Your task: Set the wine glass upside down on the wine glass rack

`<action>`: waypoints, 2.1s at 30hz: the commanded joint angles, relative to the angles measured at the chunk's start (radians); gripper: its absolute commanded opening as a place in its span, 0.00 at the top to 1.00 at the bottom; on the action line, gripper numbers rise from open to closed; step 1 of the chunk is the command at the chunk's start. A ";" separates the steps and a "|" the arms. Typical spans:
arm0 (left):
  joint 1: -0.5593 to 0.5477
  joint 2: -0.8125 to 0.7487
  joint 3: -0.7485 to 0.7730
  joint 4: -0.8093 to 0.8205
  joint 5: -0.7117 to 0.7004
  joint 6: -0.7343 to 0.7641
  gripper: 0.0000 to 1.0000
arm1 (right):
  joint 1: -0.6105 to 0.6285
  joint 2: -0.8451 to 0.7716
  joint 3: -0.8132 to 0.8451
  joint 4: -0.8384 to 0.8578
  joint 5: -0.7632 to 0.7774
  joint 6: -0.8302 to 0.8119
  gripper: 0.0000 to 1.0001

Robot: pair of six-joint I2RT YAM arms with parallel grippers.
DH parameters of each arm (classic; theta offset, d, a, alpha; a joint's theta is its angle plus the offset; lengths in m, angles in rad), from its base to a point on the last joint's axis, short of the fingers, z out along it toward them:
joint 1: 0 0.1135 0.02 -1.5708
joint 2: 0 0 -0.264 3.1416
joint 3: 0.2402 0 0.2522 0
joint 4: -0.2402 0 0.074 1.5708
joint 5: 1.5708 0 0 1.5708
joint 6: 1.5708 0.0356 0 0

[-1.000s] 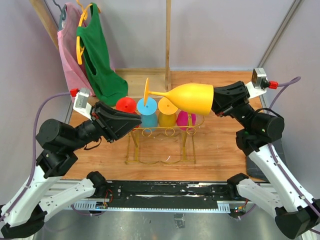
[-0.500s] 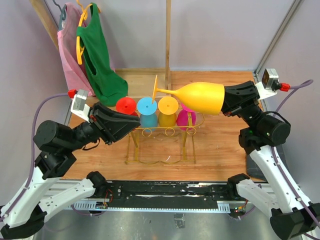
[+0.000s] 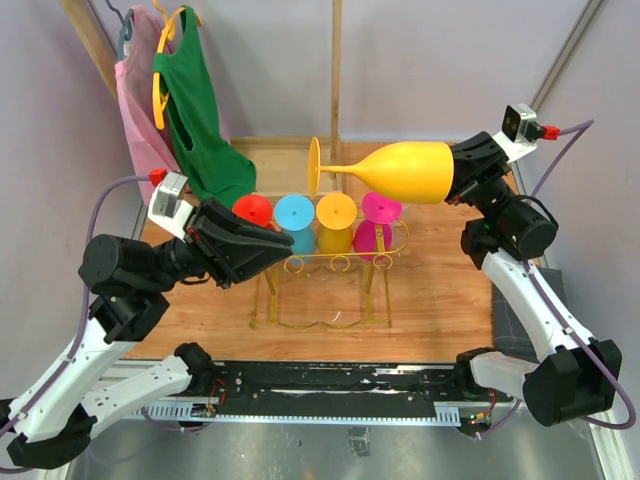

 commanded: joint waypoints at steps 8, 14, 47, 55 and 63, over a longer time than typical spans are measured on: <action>0.008 0.130 0.087 0.094 0.099 0.049 0.82 | -0.056 0.024 0.073 0.113 -0.045 0.054 0.98; 0.117 0.168 0.065 0.176 0.206 -0.033 0.78 | -0.110 0.033 0.056 0.114 -0.035 0.072 0.98; 0.487 0.482 -0.120 1.644 0.314 -1.261 0.66 | -0.012 0.132 0.124 0.117 -0.065 0.087 0.98; 0.488 0.451 -0.125 1.647 0.247 -1.336 0.66 | 0.081 0.139 0.150 0.116 -0.057 0.064 0.97; 0.487 0.417 -0.137 1.645 0.220 -1.369 0.55 | 0.187 0.156 0.187 0.078 -0.062 0.008 0.96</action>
